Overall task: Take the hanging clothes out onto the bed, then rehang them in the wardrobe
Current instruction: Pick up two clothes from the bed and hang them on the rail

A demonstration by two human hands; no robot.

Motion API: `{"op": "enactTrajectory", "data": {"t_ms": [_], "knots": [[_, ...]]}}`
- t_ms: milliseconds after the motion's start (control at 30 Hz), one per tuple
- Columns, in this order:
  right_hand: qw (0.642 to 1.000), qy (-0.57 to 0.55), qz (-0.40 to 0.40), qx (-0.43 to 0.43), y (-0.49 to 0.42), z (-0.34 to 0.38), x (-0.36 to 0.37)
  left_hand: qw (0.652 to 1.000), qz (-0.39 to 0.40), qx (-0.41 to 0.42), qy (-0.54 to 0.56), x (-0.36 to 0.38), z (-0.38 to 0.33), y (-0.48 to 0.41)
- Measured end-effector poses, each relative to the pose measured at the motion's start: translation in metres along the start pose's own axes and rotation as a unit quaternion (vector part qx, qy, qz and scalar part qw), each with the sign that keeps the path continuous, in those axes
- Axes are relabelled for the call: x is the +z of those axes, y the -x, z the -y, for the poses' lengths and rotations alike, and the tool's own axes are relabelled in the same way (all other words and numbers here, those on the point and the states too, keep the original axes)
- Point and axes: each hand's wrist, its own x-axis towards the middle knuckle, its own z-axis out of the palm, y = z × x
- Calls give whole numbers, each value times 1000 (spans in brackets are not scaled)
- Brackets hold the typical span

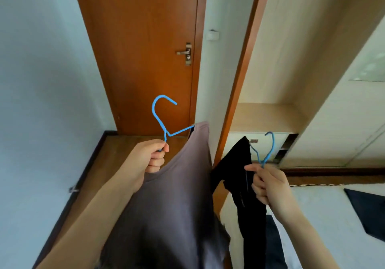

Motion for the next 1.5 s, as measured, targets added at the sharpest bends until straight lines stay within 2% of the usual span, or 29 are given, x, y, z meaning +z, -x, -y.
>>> {"op": "enactTrajectory", "data": {"t_ms": [100, 233, 367, 500, 667, 733, 800, 867, 1033, 1133, 1300, 1500], "knots": [[999, 12, -31, 8, -35, -5, 41, 999, -25, -14, -14, -34, -7, -29], [998, -32, -58, 23, -81, -2, 66, 996, -50, -68, -3, -66, -3, -81], [996, -1, -83, 37, -141, -6, 72, 995, -89, -37, -39, -70, 8, -135], [995, -5, -85, 47, -214, -9, 73, 991, -80, -30, -105, -62, 7, -208], [992, -14, -110, 56, -301, -3, 57, 984, -32, -61, -163, -38, -4, -303], [988, 68, -137, 28, -329, 4, 46, 980, -10, -64, -186, -22, -11, -341], [963, 201, -182, -1, -354, 9, 31, 976, 9, -58, -212, 0, -21, -375], [936, 275, -219, -17, -374, 14, 15, 974, 26, -60, -216, 23, -32, -406], [915, 266, -301, -24, -426, 36, -23, 972, 119, -76, -188, 87, -56, -487], [922, 230, -311, -16, -467, 54, -49, 967, 158, -76, -185, 133, -66, -544], [907, 207, -363, -47, -542, 101, -88, 967, 219, -58, -120, 215, -91, -635], [895, 144, -412, -90, -614, 175, -134, 968, 245, -37, -30, 319, -141, -709]]}}
